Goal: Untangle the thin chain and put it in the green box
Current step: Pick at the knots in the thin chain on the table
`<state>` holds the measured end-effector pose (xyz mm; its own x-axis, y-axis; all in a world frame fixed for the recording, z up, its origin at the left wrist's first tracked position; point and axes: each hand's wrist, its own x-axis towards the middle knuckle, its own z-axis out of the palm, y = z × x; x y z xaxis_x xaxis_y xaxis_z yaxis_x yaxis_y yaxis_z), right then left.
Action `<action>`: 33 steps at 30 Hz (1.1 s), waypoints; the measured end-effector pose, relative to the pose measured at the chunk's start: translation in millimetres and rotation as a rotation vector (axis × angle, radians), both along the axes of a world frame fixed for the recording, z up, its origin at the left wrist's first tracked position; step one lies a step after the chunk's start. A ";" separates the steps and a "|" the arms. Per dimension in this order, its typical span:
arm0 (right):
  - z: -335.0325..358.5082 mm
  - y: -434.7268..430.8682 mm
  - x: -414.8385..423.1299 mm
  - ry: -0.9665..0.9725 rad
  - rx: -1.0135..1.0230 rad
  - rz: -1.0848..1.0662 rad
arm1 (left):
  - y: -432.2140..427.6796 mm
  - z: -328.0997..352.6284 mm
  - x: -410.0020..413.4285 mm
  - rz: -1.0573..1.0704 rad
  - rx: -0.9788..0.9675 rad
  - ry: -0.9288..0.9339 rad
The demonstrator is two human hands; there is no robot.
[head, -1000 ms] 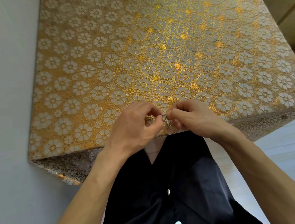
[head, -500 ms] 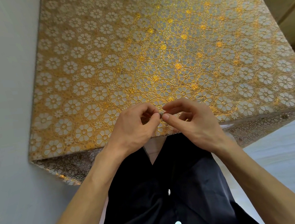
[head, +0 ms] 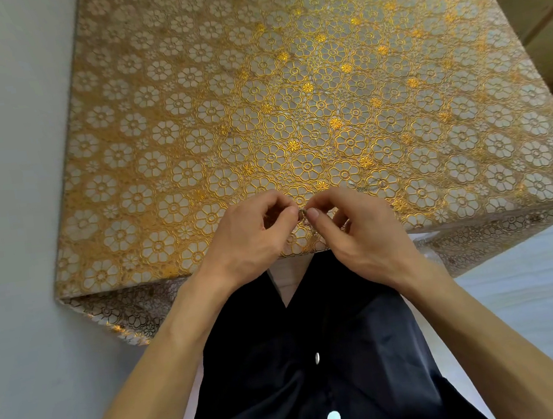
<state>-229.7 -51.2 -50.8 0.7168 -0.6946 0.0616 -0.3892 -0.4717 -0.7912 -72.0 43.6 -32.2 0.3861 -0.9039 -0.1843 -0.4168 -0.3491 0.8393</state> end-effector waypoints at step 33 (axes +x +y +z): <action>28.0 -18.8 4.7 0.011 0.397 0.059 | -3.2 11.3 18.4 0.005 -0.024 0.168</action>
